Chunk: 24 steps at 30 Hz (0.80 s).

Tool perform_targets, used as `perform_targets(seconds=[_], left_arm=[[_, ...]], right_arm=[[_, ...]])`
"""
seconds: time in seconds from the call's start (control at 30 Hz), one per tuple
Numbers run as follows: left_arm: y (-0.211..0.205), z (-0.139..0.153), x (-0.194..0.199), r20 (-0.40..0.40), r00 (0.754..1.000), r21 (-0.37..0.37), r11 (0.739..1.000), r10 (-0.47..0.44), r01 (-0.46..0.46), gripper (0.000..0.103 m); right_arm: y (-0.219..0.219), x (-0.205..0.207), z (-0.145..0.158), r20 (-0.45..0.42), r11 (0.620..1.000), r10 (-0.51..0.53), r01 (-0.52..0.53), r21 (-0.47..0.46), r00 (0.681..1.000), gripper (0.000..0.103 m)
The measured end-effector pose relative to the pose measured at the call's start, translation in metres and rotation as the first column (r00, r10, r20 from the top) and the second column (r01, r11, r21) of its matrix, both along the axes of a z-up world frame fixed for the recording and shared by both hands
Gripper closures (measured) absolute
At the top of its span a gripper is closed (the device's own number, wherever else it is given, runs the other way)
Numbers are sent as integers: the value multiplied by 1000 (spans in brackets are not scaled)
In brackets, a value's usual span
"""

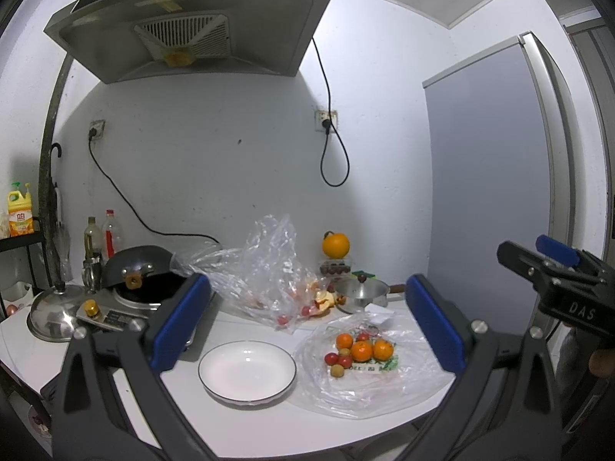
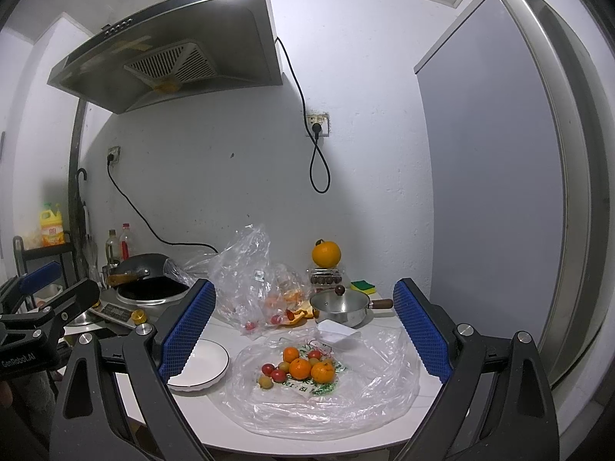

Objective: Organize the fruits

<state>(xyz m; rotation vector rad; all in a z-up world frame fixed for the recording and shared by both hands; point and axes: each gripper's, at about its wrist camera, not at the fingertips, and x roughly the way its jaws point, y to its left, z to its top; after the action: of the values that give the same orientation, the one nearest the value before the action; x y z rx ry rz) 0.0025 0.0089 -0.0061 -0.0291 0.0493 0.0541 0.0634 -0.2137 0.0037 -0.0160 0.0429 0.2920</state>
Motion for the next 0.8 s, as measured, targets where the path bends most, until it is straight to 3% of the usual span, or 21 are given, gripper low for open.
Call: perform_targets(seconds=[0.8], left_arm=[[-3, 5, 5, -8, 1000, -4, 1000, -12, 12, 1]], right_arm=[[1, 0, 0, 2, 1000, -1, 1, -3, 1000, 7]])
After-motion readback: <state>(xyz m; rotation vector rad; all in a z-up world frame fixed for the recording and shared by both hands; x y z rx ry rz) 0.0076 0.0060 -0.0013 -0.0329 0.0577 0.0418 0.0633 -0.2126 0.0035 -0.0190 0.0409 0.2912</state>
